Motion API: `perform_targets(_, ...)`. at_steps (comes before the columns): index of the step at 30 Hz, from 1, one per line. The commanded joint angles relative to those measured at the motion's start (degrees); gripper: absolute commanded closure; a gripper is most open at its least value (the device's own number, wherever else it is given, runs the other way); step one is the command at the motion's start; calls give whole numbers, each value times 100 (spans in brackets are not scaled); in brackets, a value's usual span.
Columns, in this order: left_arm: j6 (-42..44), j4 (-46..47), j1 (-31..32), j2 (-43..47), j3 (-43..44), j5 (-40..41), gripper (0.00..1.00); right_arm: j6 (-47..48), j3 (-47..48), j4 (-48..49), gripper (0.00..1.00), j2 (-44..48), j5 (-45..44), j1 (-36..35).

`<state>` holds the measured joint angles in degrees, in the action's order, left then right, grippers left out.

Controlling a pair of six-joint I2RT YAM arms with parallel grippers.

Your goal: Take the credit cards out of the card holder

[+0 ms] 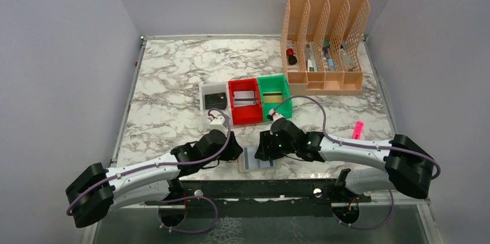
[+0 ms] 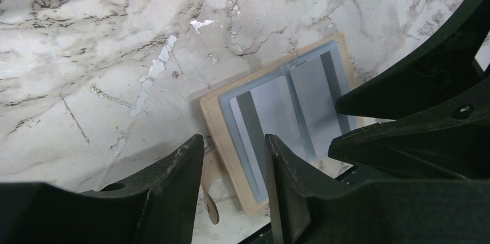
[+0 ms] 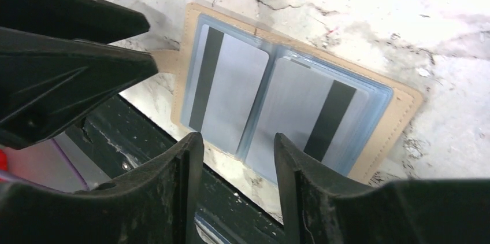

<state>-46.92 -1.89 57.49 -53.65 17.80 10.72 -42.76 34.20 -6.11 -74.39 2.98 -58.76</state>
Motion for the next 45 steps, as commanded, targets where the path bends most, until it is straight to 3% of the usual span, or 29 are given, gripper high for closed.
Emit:
perform_targets(1, 6, -264, 5, 278, 219, 150, 53, -370, -187, 183, 44, 330, -531, 1)
perform_targets(9, 102, 67, 7, 290, 204, -203, 52, -364, -1151, 1718, 34, 968, -438, 2)
perform_targets(12, 97, 325, 7, 122, 195, -418, 52, -477, -1234, 1661, 35, 1081, -342, 5)
perform_targets(17, 60, 708, 7, -244, 182, -661, 52, -497, -1491, 2400, 42, 1050, 276, 5)
perform_targets(22, 38, 783, 7, -623, 174, -821, 53, -496, -1243, 2358, 56, 542, 466, 7)
perform_targets(30, 25, 600, 7, -1039, 108, -728, 56, -641, -1126, 2383, 60, -206, 558, 38)
perform_targets(45, 121, 844, 16, -1820, 109, -949, 80, -1350, -1588, 3018, 76, -414, 604, 64)
